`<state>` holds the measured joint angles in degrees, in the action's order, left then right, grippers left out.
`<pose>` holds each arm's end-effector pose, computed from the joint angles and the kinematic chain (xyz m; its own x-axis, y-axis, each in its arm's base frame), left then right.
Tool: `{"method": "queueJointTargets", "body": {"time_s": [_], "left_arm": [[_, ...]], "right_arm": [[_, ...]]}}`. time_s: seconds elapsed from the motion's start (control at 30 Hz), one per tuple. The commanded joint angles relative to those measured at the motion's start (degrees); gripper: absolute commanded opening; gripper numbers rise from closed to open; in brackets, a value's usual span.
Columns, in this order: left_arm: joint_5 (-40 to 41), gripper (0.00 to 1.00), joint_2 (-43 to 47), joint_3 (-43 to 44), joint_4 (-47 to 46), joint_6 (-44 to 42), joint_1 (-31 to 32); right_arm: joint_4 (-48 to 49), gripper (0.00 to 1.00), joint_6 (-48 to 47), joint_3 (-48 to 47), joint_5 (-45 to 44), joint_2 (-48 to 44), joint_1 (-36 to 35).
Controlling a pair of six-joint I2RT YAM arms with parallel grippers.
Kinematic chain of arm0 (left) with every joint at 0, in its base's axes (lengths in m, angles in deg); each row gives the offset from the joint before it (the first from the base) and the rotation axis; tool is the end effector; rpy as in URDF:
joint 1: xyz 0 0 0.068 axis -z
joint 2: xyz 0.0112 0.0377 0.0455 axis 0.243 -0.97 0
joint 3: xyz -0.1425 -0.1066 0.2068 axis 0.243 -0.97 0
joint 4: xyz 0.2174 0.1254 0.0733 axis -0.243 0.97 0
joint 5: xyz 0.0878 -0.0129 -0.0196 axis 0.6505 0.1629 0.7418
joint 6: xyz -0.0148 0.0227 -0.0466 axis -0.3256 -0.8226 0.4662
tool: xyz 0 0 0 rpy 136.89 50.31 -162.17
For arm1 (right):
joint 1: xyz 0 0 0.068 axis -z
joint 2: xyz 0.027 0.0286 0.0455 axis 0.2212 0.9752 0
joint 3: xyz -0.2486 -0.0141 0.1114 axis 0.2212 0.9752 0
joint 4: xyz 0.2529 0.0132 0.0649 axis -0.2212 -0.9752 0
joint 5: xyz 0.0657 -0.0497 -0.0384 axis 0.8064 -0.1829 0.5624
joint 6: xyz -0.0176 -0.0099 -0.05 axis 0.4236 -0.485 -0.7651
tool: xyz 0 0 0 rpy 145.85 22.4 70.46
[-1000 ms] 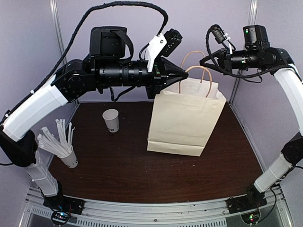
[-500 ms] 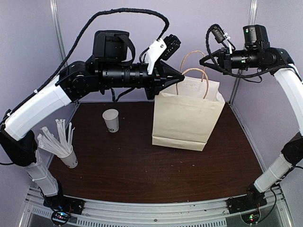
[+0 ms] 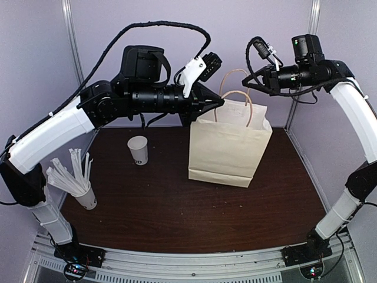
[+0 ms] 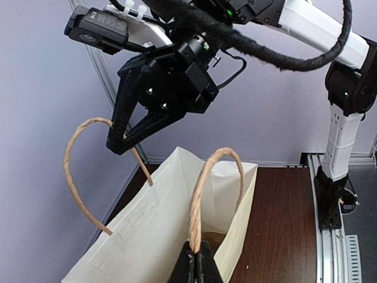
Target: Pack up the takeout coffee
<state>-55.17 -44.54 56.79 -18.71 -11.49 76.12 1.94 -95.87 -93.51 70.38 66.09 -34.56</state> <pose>0.1710 -0.3343 0.4777 0.0424 0.2145 -0.9758 0.9490 0.2967 0.1065 0.2677 0.1355 0.5037 -0.2074 -0.2449 -0.9471 -0.9375 0.3263 0.1210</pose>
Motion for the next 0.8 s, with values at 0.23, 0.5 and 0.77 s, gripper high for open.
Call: {"method": "queueJointTargets", "body": {"time_s": [0.23, 0.5, 0.77], "left_arm": [[9.98, 0.97, 3.09, -4.93, -3.29, 0.39, -0.9], [14.36, 0.98, 10.65, -15.58, -9.44, 2.45, -0.94], [19.21, 0.93, 20.05, -38.38, -12.64, 11.88, -0.9]], "right_arm": [[-1.68, 1.0, 0.07, 0.04, -8.51, 1.83, 0.45], [-5.41, 1.0, -2.56, 4.24, -9.16, 0.71, 5.32], [5.05, 0.98, -6.07, 22.08, -15.74, 1.87, 17.12]]}}
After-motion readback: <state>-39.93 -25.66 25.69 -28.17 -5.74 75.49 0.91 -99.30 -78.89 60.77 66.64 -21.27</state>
